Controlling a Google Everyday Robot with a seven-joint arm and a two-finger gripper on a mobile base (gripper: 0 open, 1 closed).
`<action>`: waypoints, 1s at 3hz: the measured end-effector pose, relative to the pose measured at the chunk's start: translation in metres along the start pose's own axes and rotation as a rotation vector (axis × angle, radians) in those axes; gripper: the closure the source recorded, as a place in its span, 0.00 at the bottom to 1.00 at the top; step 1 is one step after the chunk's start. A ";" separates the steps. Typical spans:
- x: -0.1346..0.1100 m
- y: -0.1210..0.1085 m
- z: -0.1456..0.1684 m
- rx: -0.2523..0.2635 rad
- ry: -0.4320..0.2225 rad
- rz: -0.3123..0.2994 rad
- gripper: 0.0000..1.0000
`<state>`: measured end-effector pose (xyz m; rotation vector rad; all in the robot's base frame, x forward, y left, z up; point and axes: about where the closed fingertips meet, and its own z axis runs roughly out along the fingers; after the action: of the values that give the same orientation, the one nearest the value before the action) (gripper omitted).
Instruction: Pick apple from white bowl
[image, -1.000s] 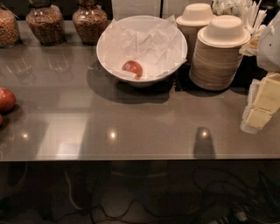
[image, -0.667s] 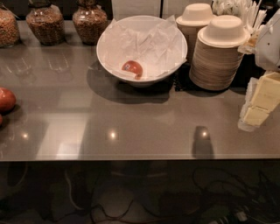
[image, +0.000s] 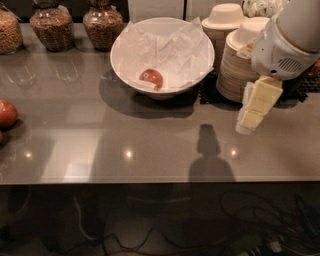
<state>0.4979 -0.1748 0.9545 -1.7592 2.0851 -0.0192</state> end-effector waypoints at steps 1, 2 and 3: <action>-0.021 -0.022 0.027 -0.012 -0.044 -0.033 0.00; -0.053 -0.049 0.051 0.005 -0.118 -0.079 0.00; -0.054 -0.051 0.052 0.008 -0.121 -0.078 0.00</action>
Offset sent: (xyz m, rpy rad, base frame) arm 0.1186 0.0923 -0.0208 0.1641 -0.1178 0.1731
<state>0.5686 -0.1213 0.9367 -1.7902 1.9279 0.0554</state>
